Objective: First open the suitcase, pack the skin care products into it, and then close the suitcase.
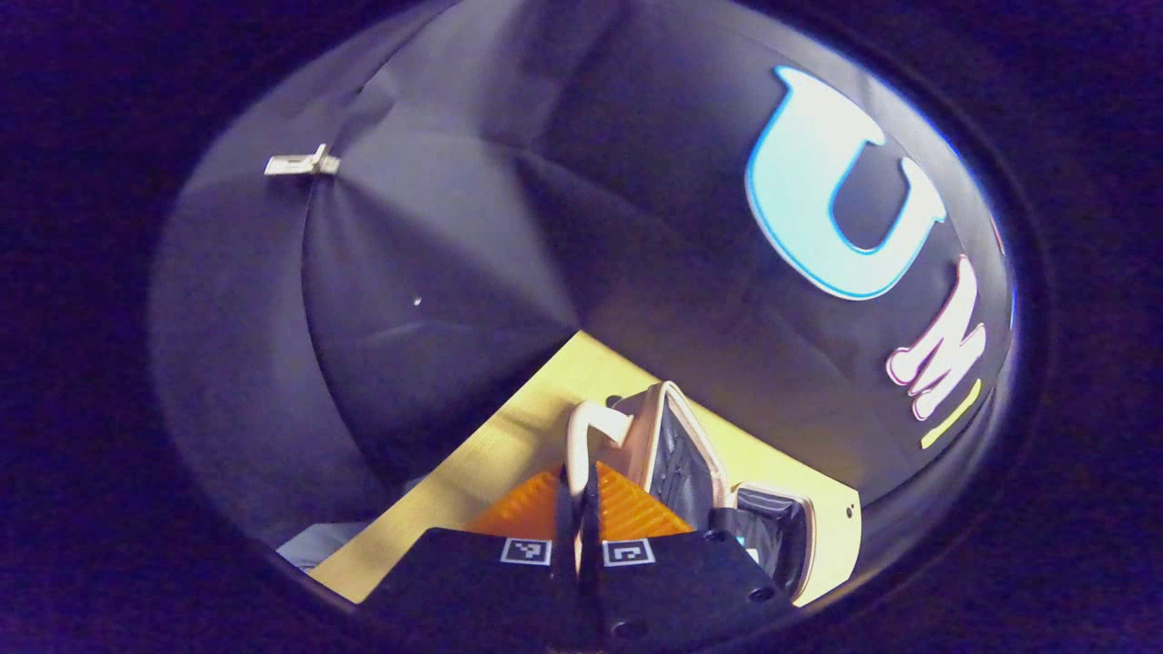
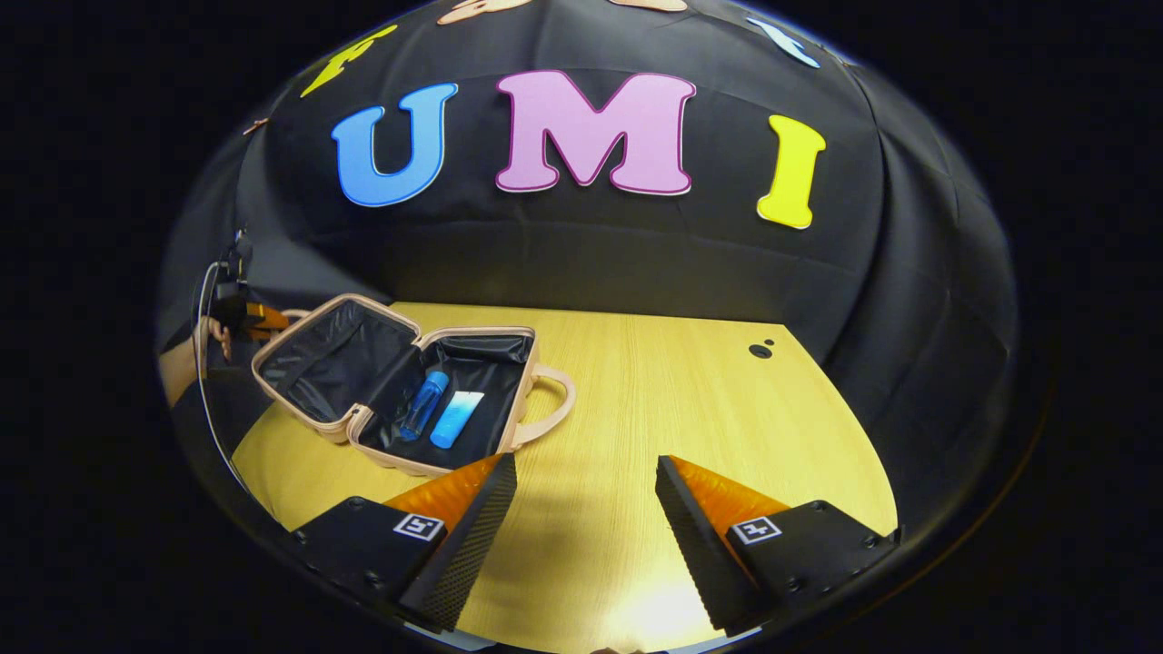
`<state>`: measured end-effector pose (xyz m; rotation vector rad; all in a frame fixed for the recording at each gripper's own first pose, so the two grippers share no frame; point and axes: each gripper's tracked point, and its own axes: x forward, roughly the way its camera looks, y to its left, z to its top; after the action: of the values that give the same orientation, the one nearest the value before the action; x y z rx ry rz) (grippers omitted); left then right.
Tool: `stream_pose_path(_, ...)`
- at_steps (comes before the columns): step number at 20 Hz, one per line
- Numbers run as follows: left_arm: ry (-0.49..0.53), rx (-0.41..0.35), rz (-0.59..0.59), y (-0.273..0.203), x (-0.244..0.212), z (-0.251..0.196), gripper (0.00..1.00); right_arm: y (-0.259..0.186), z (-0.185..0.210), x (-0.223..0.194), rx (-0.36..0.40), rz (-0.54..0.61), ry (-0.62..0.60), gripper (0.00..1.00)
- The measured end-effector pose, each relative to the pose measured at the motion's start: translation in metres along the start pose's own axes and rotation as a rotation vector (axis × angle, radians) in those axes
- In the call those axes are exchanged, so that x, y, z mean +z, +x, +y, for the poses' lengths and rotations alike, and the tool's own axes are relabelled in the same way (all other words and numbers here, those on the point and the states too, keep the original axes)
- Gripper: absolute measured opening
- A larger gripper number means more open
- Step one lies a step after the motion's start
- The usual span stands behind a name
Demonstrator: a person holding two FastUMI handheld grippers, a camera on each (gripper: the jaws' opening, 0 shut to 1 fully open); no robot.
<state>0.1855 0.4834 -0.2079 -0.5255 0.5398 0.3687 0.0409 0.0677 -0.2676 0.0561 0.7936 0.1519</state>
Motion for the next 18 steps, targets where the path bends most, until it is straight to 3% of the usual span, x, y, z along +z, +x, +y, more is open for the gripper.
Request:
stream_pose_path(4,0.089,-0.088,-0.056,-0.067,0.023,-0.105,0.06,-0.008,-0.022,0.015,0.055,-0.046,-0.013,0.98)
stream_pose_path(7,0.142,-0.148,-0.070,-0.097,0.009,-0.192,0.06,-0.011,-0.049,0.028,0.100,-0.079,-0.043,0.98)
stream_pose_path(13,0.222,-0.173,-0.059,-0.116,-0.081,-0.322,0.06,-0.023,-0.105,0.043,0.147,-0.140,0.007,0.98)
stream_pose_path(18,0.269,-0.154,0.026,-0.088,-0.189,-0.385,0.06,-0.032,-0.150,0.046,0.172,-0.161,0.026,0.97)
